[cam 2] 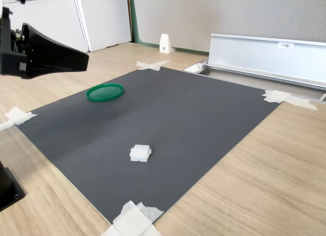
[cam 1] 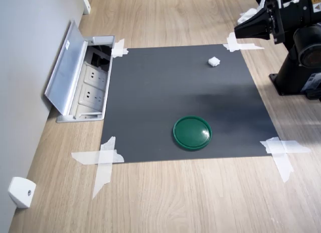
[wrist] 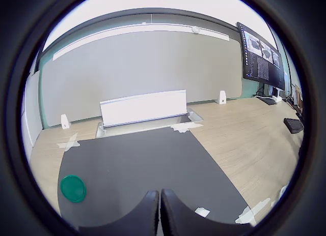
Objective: Grasp a white terminal and put it on the green lid.
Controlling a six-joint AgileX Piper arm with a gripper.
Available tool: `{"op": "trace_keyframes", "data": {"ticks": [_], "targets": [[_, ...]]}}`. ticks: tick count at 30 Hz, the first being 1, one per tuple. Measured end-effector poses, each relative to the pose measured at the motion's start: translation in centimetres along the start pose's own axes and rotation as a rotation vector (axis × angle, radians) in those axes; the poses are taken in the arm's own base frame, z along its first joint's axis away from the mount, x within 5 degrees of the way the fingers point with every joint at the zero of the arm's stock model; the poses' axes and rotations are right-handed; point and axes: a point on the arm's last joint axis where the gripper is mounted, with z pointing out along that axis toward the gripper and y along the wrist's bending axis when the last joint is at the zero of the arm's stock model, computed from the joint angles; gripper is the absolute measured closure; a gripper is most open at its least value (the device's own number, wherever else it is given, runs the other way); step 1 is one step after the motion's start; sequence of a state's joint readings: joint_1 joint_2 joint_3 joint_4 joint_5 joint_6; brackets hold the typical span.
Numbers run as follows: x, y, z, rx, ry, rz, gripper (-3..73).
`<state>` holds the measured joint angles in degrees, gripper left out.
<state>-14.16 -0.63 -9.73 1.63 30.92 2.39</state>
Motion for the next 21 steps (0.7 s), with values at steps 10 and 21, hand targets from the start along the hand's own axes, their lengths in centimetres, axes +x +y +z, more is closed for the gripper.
{"op": "trace_keyframes", "data": {"ticks": [10, 21], "targets": [[0.0, 0.19, 0.0, -0.021, 0.001, 0.04, 70.4], [-0.81, 0.37, 0.5, -0.03, 0.056, 0.068, 70.4]]}}
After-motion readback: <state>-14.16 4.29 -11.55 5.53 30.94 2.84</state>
